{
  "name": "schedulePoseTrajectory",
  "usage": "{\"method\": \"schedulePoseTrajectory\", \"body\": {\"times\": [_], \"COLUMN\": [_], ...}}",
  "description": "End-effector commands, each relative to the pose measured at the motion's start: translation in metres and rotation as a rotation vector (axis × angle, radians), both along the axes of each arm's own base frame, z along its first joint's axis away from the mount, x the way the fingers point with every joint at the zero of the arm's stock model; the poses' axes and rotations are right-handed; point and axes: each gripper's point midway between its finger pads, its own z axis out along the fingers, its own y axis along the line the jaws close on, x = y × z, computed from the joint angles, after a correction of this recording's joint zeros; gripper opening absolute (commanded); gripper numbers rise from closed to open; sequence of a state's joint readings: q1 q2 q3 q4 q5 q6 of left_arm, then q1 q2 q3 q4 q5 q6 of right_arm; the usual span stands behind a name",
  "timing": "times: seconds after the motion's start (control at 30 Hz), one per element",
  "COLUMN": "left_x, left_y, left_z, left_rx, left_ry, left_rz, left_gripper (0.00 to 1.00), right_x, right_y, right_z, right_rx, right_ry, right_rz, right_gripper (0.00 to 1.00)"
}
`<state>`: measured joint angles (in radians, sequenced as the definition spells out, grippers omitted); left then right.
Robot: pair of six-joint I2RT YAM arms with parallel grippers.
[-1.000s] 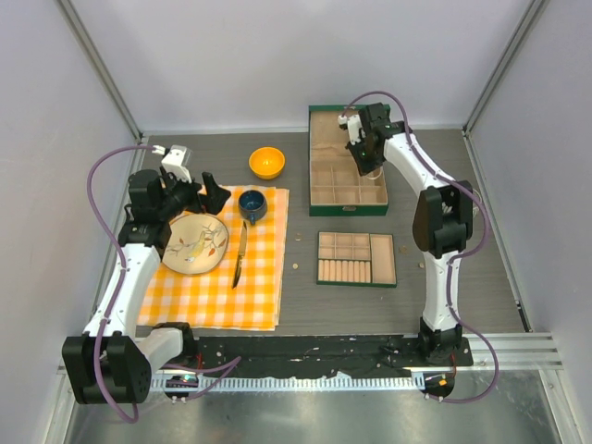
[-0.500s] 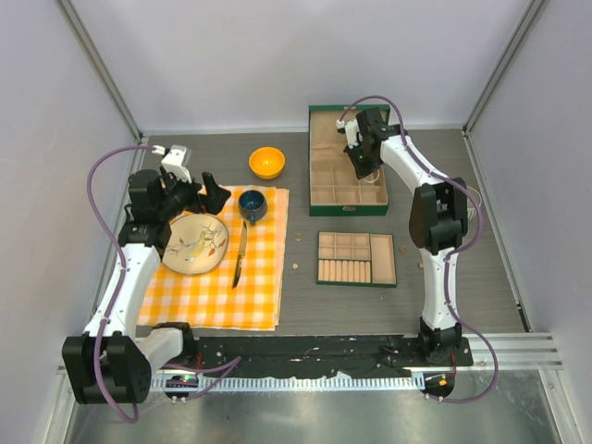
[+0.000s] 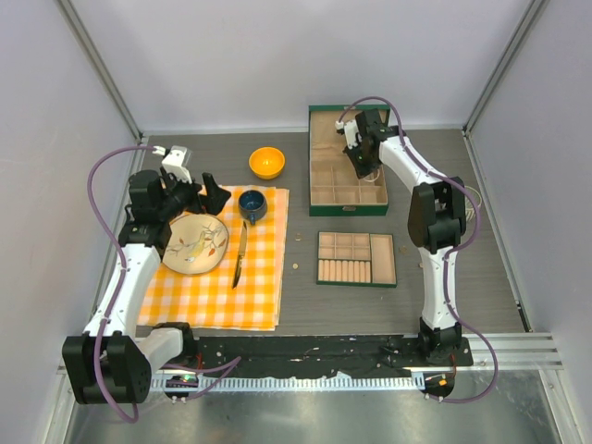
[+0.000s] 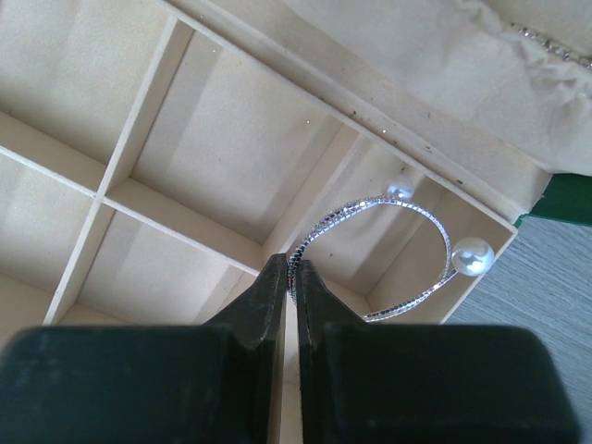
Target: Organize the mixed jewelry
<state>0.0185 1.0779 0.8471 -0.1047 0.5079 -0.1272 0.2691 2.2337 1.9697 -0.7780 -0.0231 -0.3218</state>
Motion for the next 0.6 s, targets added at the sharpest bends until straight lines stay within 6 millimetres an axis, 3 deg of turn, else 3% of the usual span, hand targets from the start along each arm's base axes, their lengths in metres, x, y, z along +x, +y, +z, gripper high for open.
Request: {"method": "schedulePoseTrajectory", "body": {"times": [0.0,0.17,0.57], "left_x": [0.004,0.004,0.004], "left_y": [0.002,0.002,0.002], "left_z": [0.012,0.012,0.012], "left_rx": [0.002,0.002,0.001], "left_ry": [-0.052,-0.052,-0.05], "left_rz": [0.006,0.008,0.006], "left_gripper": [1.0,1.0,1.0], "right_x": [0.015,0.016,0.017], "right_y": [0.003,-0.008,-0.007], "right_z": [0.015,0.008,-0.003], "right_rx": [-0.012,-0.065,-0.067], "right_ry": [-0.071,-0.08,-0.071], "right_rz": [0.019,0.002,0.01], "right_gripper": [0.01,0.01,0.01]}}
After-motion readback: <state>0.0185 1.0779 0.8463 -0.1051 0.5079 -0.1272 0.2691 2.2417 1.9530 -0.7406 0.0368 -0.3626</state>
